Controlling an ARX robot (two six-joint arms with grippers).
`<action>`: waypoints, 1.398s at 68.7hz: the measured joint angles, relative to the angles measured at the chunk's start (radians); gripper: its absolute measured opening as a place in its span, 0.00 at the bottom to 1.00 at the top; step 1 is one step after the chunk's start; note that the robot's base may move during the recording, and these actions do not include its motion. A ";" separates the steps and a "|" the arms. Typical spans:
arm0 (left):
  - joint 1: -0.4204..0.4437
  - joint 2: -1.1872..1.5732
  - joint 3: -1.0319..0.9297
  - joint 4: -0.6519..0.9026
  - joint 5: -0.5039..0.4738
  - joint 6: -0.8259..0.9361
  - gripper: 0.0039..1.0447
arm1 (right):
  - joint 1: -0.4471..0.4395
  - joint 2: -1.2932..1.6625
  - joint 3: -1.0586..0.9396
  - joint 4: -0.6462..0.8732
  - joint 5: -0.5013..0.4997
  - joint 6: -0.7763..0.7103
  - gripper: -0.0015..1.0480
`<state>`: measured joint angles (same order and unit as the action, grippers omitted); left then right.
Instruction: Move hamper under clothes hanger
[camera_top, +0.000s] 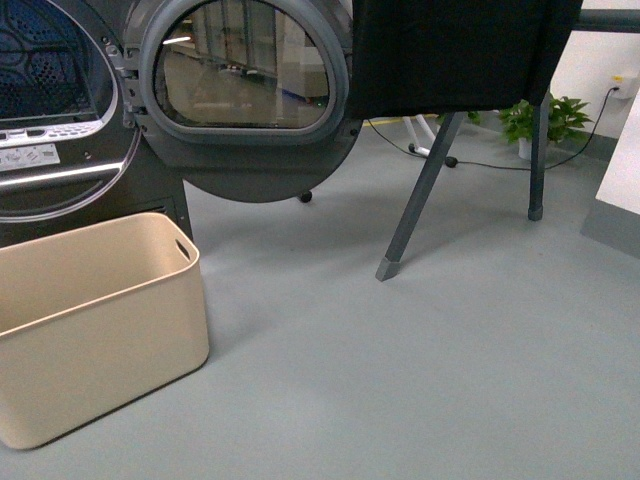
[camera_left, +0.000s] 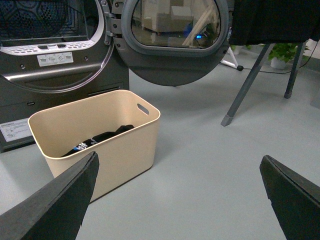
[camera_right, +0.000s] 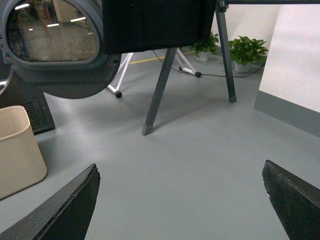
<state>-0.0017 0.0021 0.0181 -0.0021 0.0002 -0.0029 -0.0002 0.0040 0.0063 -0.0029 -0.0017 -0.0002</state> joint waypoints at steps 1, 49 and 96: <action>0.000 0.001 0.000 0.000 0.000 0.000 0.94 | 0.000 0.000 0.000 0.000 0.000 0.000 0.92; 0.000 -0.003 0.000 0.001 0.001 0.000 0.94 | 0.000 0.000 0.000 0.000 0.000 0.000 0.92; 0.000 0.000 0.000 0.001 0.003 0.000 0.94 | 0.000 0.000 0.000 -0.001 0.008 0.000 0.92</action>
<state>-0.0021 0.0021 0.0181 -0.0013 0.0036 -0.0029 -0.0006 0.0036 0.0063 -0.0040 0.0059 0.0002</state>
